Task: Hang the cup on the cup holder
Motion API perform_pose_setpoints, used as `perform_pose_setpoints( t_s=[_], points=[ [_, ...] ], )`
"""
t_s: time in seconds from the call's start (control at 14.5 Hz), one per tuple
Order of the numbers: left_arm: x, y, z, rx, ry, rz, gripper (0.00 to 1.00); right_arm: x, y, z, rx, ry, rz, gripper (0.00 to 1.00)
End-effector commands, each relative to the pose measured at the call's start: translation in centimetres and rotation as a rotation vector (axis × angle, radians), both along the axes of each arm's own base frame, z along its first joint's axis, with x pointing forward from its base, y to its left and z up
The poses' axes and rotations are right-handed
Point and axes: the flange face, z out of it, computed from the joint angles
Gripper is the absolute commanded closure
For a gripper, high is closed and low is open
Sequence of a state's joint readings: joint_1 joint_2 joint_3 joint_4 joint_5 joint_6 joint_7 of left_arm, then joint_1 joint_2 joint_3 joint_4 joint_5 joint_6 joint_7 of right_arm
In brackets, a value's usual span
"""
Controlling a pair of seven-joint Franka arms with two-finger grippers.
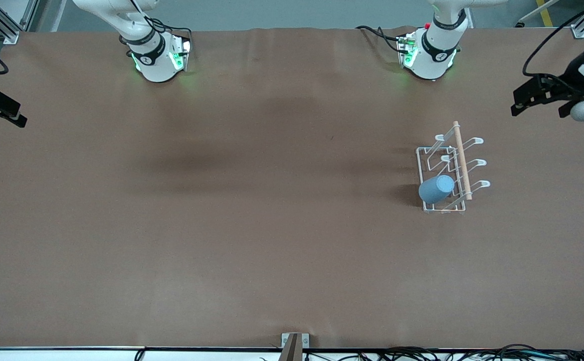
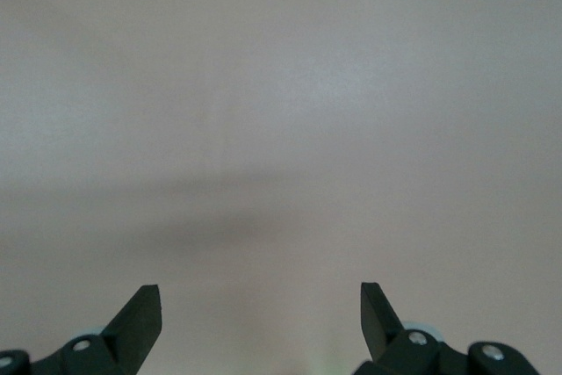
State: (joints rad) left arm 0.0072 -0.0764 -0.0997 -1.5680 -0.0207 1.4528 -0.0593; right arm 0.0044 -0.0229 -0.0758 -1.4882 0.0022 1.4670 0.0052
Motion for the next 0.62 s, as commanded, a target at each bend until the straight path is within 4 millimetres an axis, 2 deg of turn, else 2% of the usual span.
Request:
perform_pose_setpoints(
  t_s=[0.0,0.34,0.55],
  points=[
    [-3.1,0.1,-1.0,0.012,-0.018,0.017,0.0,-0.7,0.2,0.2,-0.011,-0.001,0.011,0.0],
    [-3.2,-1.3,-0.9,0.07,-0.038,0.004,0.0,-0.7,0.4,0.2,-0.01,-0.004,0.017,0.0],
    [-3.0,-0.9,0.9,0.053,-0.053,-0.005,0.0,-0.7,0.3,0.2,-0.01,-0.001,0.017,0.0]
  ],
)
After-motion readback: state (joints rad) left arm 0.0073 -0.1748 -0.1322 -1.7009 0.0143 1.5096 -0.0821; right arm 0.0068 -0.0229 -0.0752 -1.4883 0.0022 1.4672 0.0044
